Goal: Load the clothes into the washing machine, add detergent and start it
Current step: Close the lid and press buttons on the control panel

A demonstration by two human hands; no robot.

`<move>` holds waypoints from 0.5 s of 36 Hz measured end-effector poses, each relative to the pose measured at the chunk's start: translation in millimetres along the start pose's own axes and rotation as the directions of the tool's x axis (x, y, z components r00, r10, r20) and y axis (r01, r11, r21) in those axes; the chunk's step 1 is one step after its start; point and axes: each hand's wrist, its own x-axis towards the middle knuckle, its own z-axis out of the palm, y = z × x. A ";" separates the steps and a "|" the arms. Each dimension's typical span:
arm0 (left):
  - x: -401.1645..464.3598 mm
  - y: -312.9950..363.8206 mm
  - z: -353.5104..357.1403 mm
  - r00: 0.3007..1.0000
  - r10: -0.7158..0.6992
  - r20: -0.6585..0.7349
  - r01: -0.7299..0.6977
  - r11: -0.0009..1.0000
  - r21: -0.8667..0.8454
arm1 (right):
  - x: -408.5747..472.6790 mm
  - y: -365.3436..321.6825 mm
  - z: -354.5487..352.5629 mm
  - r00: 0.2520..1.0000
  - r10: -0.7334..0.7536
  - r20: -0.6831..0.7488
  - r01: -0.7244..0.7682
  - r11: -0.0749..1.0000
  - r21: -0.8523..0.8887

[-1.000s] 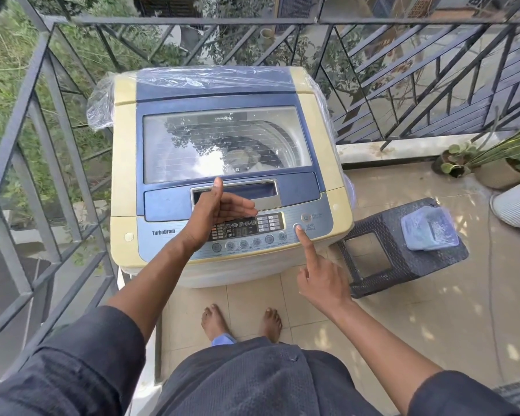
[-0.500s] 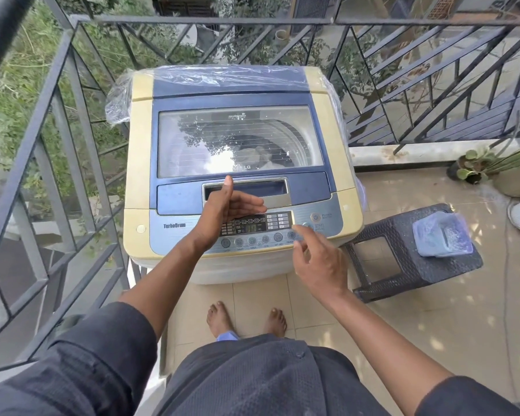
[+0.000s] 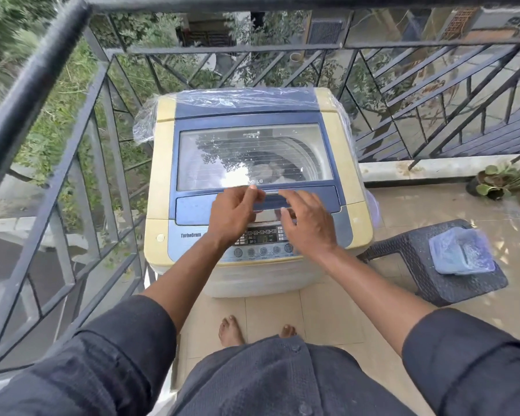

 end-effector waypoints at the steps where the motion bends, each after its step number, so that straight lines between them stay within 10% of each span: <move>1: -0.6 2.6 -1.4 1.000 0.015 -0.022 -0.014 0.998 0.059 | 6.7 -1.6 -0.3 1.000 -0.016 0.003 0.017 1.000 -0.020; 7: -1.7 7.9 -11.2 0.971 0.223 -0.086 -0.148 0.842 0.519 | 36.7 -3.0 4.2 0.995 -0.098 0.014 0.099 0.985 -0.143; 18: 2.4 -26.4 -12.4 0.975 0.192 0.115 -0.209 0.597 0.774 | 37.4 1.9 19.9 0.990 -0.103 0.097 0.124 0.962 -0.243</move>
